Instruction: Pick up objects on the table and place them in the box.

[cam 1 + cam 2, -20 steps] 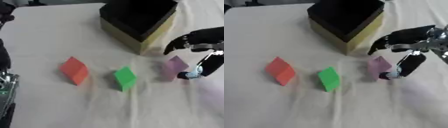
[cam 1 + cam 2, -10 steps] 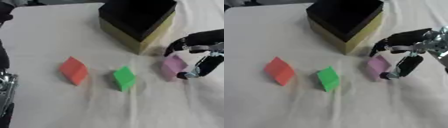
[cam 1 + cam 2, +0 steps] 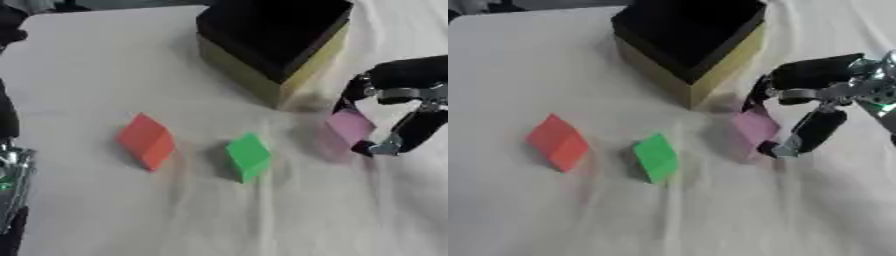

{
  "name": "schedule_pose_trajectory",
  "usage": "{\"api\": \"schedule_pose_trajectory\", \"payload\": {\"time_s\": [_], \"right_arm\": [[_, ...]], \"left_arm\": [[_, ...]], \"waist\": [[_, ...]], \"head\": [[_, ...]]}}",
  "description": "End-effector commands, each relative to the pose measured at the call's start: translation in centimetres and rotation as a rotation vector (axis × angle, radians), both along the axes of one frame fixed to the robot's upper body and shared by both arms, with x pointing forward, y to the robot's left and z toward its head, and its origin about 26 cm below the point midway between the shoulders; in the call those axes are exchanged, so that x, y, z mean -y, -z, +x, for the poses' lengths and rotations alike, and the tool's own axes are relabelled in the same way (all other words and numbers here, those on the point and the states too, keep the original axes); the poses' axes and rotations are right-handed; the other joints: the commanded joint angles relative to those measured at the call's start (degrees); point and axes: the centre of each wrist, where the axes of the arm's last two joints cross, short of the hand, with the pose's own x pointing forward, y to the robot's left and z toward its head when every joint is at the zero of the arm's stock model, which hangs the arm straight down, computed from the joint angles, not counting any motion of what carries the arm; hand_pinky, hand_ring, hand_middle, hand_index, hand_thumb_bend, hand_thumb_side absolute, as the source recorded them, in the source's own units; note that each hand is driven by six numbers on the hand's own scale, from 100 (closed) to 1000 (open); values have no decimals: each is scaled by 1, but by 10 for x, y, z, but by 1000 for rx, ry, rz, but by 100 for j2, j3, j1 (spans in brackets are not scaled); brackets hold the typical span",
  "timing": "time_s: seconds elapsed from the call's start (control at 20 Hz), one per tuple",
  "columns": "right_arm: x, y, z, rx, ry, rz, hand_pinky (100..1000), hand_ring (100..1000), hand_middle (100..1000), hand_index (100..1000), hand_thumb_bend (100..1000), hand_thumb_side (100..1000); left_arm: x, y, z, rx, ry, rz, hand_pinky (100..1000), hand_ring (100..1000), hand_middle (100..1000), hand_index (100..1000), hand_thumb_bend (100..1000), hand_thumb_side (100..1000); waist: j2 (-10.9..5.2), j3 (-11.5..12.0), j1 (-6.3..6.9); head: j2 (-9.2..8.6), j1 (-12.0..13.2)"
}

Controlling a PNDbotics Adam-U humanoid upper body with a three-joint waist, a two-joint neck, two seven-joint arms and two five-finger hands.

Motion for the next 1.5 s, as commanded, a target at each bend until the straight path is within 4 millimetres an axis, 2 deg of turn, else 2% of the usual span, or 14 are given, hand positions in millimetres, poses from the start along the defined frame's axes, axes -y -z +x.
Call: {"api": "schedule_pose_trajectory", "payload": {"time_s": [0.05,0.3,0.45,0.5,0.55,0.6,0.8,1.05,1.3,1.5], "right_arm": [[5,-23,-8,65,3,53,782,736,503,573,139,375],[0,-50,-18,154,-1,150,777,695,499,568,100,279],[-9,-67,-22,197,-20,202,774,694,505,576,100,253],[-12,-73,-22,210,-27,215,773,697,510,580,100,289],[-16,-80,-21,225,-33,227,773,698,511,583,100,235],[-21,-86,-19,238,-37,236,771,700,514,586,100,224],[-36,-104,-1,279,-20,275,765,687,516,590,100,188],[-48,-117,30,306,32,345,767,676,519,593,100,179],[-68,-122,51,308,53,403,769,677,524,598,100,167],[-81,-116,64,313,80,399,769,679,526,602,100,170]], "left_arm": [[-1,-8,-3,23,2,15,679,711,718,682,100,903],[-1,-8,-3,21,0,16,679,712,718,682,100,900],[-1,-8,-3,20,1,16,679,712,718,682,100,901],[-1,-8,-3,19,1,16,680,712,718,682,100,902],[-1,-8,-3,19,2,17,680,712,719,682,100,901],[-1,-8,-3,19,3,18,680,712,719,682,100,901],[0,-8,-2,16,8,20,680,712,719,682,100,902],[0,-9,-2,19,16,24,680,712,719,681,100,902],[3,-12,-1,26,34,29,680,712,719,681,100,902],[5,-14,0,31,45,32,680,712,720,681,100,902]], "waist": [[-110,-7,-6],[-123,-22,-2],[-130,-29,4],[-132,-31,8],[-136,-32,12],[-139,-32,15],[-130,-19,21],[-97,37,21],[-58,121,1],[-26,196,-27]], "head": [[-55,18],[-54,16],[-69,4],[-74,-4],[-76,-15],[-79,-25],[-102,-69],[-143,-130],[-230,-232],[-310,-314]]}}
